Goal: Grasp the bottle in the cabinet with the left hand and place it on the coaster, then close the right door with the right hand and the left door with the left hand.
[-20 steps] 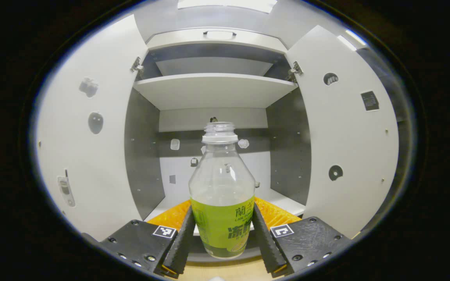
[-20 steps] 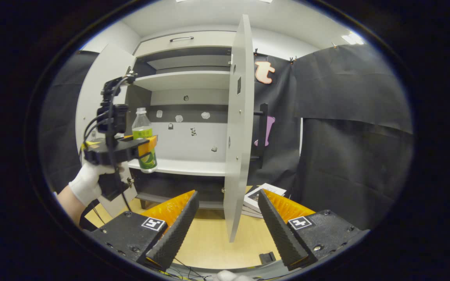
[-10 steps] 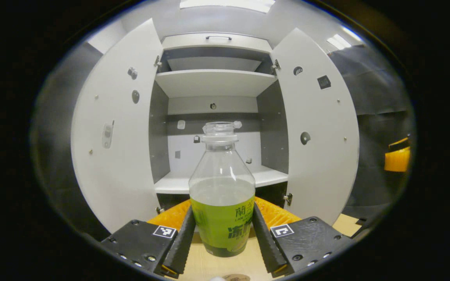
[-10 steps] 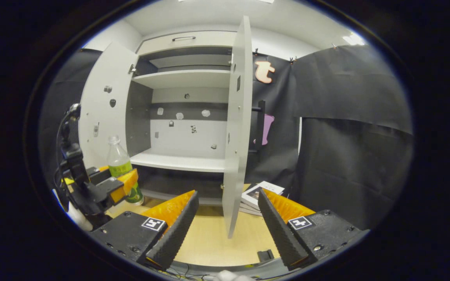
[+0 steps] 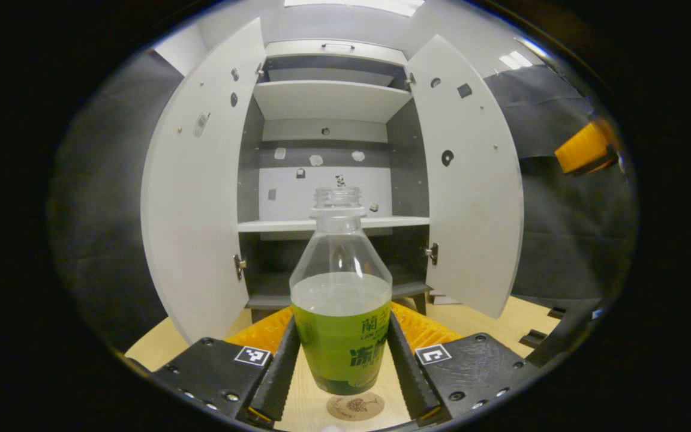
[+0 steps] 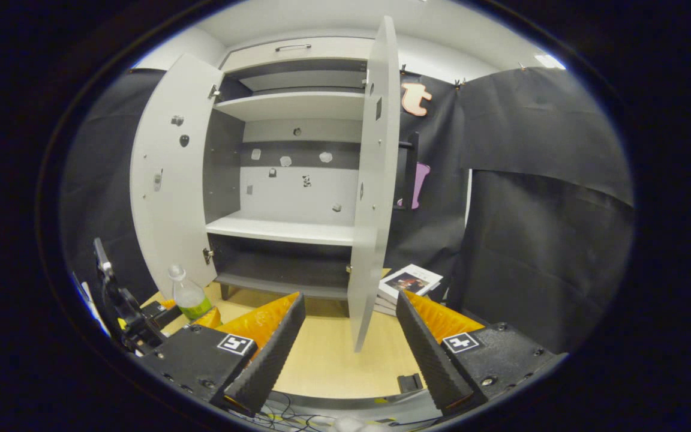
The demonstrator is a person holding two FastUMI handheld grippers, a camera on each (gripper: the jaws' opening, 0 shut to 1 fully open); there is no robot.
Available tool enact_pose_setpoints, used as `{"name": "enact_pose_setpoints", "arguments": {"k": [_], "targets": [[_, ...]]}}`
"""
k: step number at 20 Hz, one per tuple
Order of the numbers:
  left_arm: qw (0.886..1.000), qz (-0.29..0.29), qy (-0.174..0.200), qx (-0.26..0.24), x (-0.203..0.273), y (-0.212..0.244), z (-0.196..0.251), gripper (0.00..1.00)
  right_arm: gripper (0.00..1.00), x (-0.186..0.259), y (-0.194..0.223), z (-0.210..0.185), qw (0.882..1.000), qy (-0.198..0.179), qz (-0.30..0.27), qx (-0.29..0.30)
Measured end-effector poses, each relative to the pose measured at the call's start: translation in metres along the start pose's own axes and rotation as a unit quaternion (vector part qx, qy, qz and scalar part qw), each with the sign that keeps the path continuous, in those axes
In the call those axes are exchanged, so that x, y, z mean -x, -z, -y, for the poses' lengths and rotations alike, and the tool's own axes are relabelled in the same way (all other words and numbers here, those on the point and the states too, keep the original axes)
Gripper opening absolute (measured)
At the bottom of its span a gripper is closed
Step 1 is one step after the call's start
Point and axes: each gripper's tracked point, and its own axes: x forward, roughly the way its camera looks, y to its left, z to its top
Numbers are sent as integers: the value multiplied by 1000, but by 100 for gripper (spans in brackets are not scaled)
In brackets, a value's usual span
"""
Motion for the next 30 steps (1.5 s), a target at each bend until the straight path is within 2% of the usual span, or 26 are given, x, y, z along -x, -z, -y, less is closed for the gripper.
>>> {"name": "enact_pose_setpoints", "arguments": {"k": [2,3,7,10,11,12,15,17,18,20,21,24,26,28,29,30], "targets": [[1000,-3,13,-5,4,20,9,77,99,0,3,4,1000,4,-5,3],[1000,-5,21,-10,4,29,14,73,99,0,5,6,1000,5,-8,5],[999,-21,34,-8,1,65,25,73,100,3,3,4,1000,-3,-13,-10],[999,-8,38,-11,-2,79,29,73,100,3,2,7,1000,-3,-14,1],[999,-8,37,-15,-3,85,29,77,97,3,2,9,1000,0,-15,5],[999,-14,37,-18,-5,94,28,73,100,3,2,10,1000,1,-16,7],[999,-27,39,-10,-10,112,25,73,99,3,6,12,1000,3,-24,10],[999,-30,39,-5,-11,118,23,73,100,3,8,14,999,5,-28,15],[999,-30,38,-7,-13,120,22,77,99,2,8,14,999,5,-30,17],[999,-30,41,-3,-15,124,22,73,97,1,10,13,999,4,-34,18],[999,-31,43,-1,-16,125,22,78,98,1,12,12,999,3,-36,19],[999,-33,38,-6,-19,128,17,76,100,0,11,10,999,1,-38,22],[999,-36,35,1,-20,129,14,80,98,-1,11,9,999,0,-37,21],[999,-39,37,4,-19,127,14,72,100,0,12,7,999,-1,-39,20],[999,-42,34,5,-19,127,13,82,99,0,12,6,999,0,-38,20],[998,-44,32,4,-18,125,12,87,99,1,11,6,999,0,-37,21]]}}
